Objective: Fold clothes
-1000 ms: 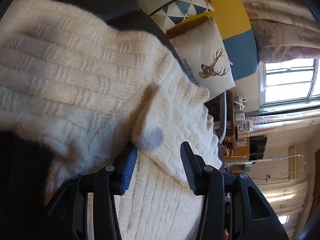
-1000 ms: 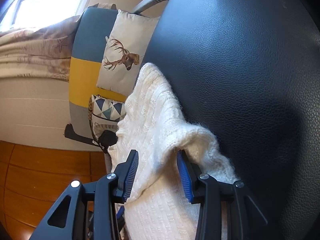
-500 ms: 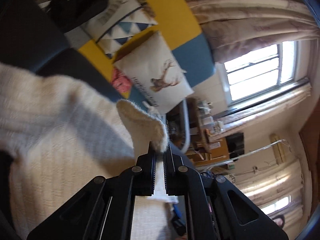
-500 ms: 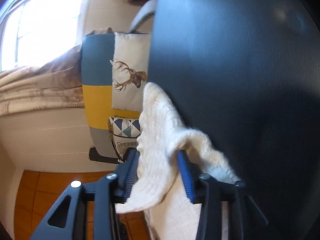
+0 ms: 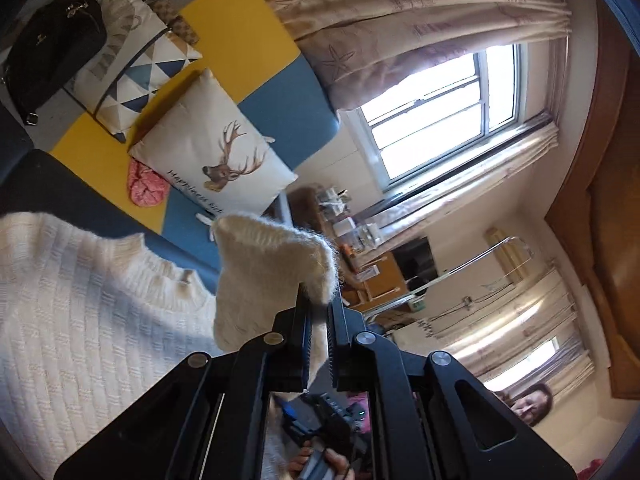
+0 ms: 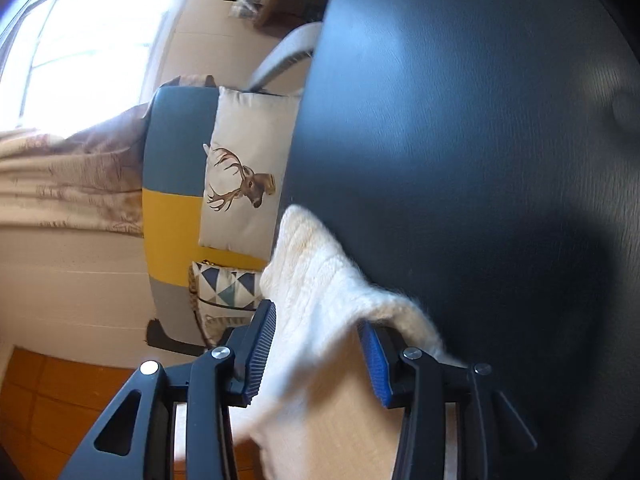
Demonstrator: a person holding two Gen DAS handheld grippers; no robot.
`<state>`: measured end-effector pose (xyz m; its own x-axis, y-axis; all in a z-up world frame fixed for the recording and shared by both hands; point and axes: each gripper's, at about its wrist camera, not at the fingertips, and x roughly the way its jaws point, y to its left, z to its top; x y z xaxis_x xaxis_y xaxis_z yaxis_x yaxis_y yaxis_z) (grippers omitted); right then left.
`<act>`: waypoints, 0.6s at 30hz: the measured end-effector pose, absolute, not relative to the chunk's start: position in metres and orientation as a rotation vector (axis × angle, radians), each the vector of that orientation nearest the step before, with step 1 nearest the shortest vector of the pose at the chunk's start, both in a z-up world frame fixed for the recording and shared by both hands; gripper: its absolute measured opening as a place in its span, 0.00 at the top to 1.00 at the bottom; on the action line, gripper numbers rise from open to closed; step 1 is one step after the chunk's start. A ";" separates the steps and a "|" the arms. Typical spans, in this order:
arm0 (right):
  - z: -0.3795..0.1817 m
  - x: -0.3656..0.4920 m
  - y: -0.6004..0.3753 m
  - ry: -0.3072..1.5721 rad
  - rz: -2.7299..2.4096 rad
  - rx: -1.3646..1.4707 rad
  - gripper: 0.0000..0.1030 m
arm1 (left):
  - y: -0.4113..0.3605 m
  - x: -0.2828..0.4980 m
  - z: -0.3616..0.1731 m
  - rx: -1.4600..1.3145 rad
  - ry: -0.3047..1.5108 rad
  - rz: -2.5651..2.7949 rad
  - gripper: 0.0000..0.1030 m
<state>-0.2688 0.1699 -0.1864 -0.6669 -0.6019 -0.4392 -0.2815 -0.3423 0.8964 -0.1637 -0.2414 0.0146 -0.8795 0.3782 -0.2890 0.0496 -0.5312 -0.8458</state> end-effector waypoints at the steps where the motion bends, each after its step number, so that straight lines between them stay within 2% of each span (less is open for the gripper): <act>1: -0.188 -0.268 0.171 -1.660 -2.101 1.160 0.58 | -0.244 -0.162 0.005 -0.703 -1.404 2.525 0.94; 6: -0.197 -0.264 0.173 -1.678 -2.053 1.206 0.60 | -0.267 -0.140 -0.079 -0.966 -1.524 2.529 0.94; 12: -0.192 -0.266 0.167 -1.586 -2.095 1.241 0.60 | -0.279 -0.095 -0.161 -1.165 -1.684 2.439 0.94; 16: -0.190 -0.268 0.166 -1.547 -2.100 1.264 0.60 | -0.295 -0.073 -0.178 -1.104 -1.811 2.355 0.90; 18: -0.188 -0.268 0.165 -1.518 -2.109 1.279 0.60 | -0.299 -0.074 -0.177 -1.097 -1.816 2.353 0.82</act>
